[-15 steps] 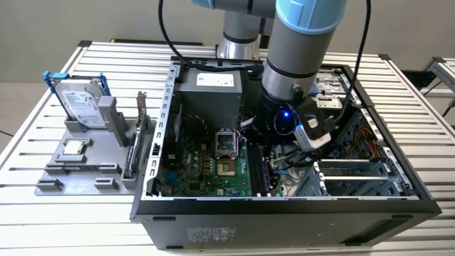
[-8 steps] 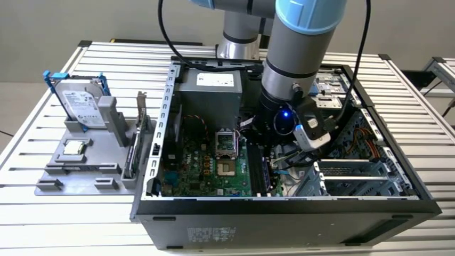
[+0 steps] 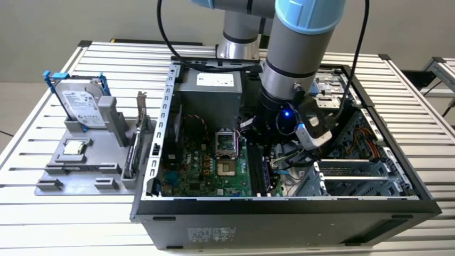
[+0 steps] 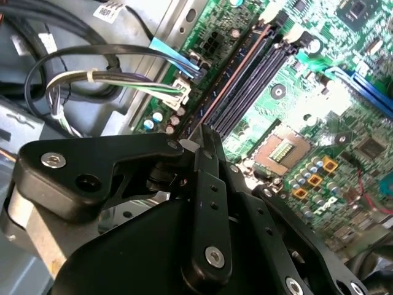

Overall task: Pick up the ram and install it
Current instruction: 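Press down the ram until it locks into place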

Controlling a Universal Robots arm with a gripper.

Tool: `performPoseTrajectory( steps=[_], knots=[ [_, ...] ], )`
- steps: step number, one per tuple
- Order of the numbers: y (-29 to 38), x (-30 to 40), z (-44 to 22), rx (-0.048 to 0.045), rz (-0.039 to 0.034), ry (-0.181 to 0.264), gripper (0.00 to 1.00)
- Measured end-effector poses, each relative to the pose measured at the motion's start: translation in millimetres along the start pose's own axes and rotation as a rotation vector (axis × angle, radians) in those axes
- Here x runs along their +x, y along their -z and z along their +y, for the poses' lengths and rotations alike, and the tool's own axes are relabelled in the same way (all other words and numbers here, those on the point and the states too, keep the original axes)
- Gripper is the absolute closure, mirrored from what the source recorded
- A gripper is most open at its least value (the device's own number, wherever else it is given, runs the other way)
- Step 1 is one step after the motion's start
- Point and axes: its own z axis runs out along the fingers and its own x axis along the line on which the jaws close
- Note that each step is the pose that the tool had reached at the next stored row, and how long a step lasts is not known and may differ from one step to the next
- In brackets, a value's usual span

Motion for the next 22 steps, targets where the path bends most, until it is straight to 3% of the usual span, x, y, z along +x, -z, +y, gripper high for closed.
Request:
performPoseTrajectory(
  steps=[22],
  knots=[
    [-0.6,0.0,0.4,-0.0094,-0.0059,0.399,1.0]
  ],
)
